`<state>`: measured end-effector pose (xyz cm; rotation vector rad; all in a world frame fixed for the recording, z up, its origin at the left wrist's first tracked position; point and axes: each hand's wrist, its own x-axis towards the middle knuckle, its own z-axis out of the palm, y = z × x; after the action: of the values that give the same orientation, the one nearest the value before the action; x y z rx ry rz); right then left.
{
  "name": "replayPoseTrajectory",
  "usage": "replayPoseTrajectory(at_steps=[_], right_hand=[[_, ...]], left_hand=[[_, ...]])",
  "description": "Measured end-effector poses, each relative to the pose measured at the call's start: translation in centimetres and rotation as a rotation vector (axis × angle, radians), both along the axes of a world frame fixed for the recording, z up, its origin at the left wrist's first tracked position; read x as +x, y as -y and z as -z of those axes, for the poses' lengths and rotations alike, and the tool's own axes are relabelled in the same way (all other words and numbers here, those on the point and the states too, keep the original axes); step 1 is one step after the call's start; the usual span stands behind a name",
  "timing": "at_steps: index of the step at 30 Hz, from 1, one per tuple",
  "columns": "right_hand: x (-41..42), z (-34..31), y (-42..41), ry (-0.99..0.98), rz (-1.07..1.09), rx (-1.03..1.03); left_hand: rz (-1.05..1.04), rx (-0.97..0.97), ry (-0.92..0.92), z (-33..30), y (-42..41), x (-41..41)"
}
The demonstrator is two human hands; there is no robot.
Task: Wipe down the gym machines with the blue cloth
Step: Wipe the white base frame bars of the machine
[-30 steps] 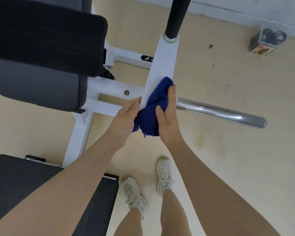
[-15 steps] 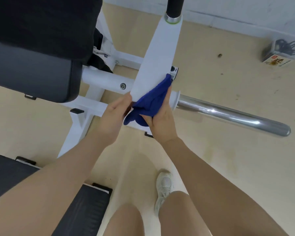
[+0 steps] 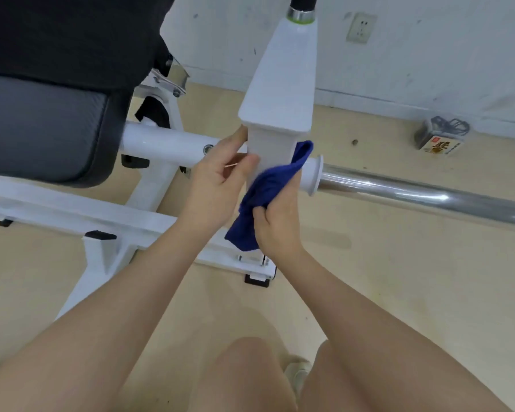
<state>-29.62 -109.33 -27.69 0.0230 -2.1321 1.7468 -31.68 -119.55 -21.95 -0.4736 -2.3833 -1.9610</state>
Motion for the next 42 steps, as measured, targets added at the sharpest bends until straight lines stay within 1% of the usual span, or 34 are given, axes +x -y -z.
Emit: replayPoseTrajectory(at_steps=[2,4,7,9,10,14,16,19,21,23,24,27,29,30,33,37,40,42], right_hand=[[0.8,1.2,-0.3,0.069,-0.065,0.021],[1.1,0.3,-0.6,0.107,-0.114,0.028],[0.5,-2.9,-0.8,0.021,-0.086,-0.009],[0.1,-3.7,-0.7,-0.058,-0.059,-0.03],[0.0,-3.4,-0.6,-0.061,-0.05,-0.009],[0.6,-0.7,-0.5,0.062,-0.015,0.054],[1.2,-0.5,-0.9,0.094,-0.002,0.084],[1.1,-1.6,-1.2,0.039,0.053,0.083],[0.5,-1.5,-0.6,-0.013,0.106,0.093],[0.4,0.4,0.2,0.03,0.132,0.113],[0.5,2.0,0.4,0.085,0.138,0.119],[1.3,5.7,0.4,0.249,0.125,0.117],[1.3,5.7,0.2,0.26,0.106,0.1],[0.9,5.2,0.0,0.235,0.112,0.104],[0.3,4.9,-0.7,0.165,0.129,0.145],[2.3,9.3,-0.3,0.332,0.064,0.118],[2.2,10.5,-0.2,0.251,0.129,0.075],[1.5,10.2,-0.7,0.188,0.145,0.062]], left_hand=[[-0.002,0.032,0.012,0.1,0.0,0.1],[-0.002,0.045,0.022,0.0,0.0,0.3],[0.02,0.059,0.029,0.0,-0.1,0.9],[0.027,0.064,0.013,0.3,-0.2,1.0],[0.022,0.066,0.0,0.5,-0.3,0.9],[-0.029,0.069,-0.008,0.7,-0.7,0.8],[-0.046,0.065,-0.04,0.7,-0.6,0.9],[-0.056,0.059,-0.07,0.9,-0.7,0.8],[-0.035,0.072,-0.074,1.1,-0.6,0.4],[0.028,0.099,-0.054,1.3,-0.1,0.0],[0.057,0.109,-0.042,1.6,0.3,-0.3],[0.07,0.103,0.028,4.1,1.6,-0.3],[0.013,0.033,0.073,6.7,2.3,0.1],[-0.002,0.004,0.092,8.1,2.5,0.3],[0.042,-0.028,0.137,10.9,2.1,0.6],[0.107,-0.026,0.106,12.4,1.1,0.9],[0.111,-0.024,0.076,14.2,1.0,0.9],[0.09,-0.05,0.123,15.9,1.1,1.4]])
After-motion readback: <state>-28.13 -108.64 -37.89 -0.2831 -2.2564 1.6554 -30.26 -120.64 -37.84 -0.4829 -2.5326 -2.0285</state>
